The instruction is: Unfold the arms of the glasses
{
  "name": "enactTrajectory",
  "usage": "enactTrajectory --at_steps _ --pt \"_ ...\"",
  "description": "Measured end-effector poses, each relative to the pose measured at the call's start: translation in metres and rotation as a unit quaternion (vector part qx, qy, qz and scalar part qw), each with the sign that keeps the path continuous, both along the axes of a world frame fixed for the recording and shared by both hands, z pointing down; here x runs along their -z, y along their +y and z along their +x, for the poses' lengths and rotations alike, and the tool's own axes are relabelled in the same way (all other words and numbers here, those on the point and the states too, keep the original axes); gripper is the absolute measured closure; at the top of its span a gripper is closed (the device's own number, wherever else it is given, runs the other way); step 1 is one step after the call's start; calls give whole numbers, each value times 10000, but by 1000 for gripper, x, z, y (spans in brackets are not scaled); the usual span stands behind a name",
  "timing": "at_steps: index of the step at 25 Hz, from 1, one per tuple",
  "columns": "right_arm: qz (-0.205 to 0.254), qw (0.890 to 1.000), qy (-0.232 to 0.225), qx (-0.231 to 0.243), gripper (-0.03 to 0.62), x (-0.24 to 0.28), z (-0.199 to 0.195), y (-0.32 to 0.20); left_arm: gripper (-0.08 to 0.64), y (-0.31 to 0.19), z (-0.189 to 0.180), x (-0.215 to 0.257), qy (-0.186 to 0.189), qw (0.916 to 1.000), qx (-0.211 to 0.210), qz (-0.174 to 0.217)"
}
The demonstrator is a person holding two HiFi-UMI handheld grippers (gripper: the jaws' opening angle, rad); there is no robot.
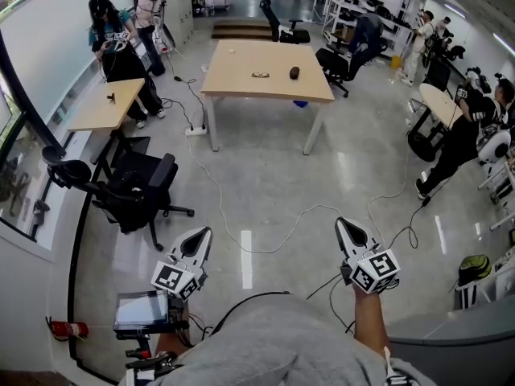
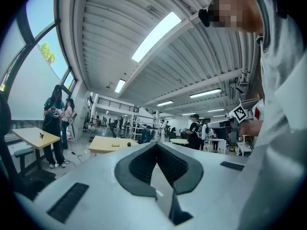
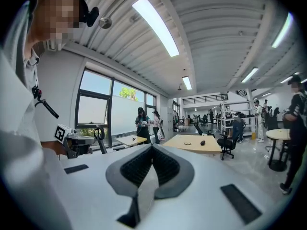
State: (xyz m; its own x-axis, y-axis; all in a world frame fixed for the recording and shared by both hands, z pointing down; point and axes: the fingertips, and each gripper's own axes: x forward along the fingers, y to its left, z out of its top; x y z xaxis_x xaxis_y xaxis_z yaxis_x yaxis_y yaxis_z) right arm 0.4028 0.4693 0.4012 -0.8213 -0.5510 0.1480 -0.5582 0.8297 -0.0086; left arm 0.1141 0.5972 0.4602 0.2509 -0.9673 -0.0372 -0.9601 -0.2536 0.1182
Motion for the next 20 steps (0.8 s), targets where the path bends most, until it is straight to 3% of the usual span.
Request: enactTrajectory --at_steps 4,11,20 --pt "19 9997 -239 -10 584 10 2 -2 554 -1 0 2 94 10000 0 12" --pt "-94 9997 -18 -224 584 4 -8 -5 554 -10 -17 -11 254 9996 -92 2" --pt "-319 9995 -74 -13 584 -23 -48 -78 554 -63 -48 -23 125 9995 92 -288"
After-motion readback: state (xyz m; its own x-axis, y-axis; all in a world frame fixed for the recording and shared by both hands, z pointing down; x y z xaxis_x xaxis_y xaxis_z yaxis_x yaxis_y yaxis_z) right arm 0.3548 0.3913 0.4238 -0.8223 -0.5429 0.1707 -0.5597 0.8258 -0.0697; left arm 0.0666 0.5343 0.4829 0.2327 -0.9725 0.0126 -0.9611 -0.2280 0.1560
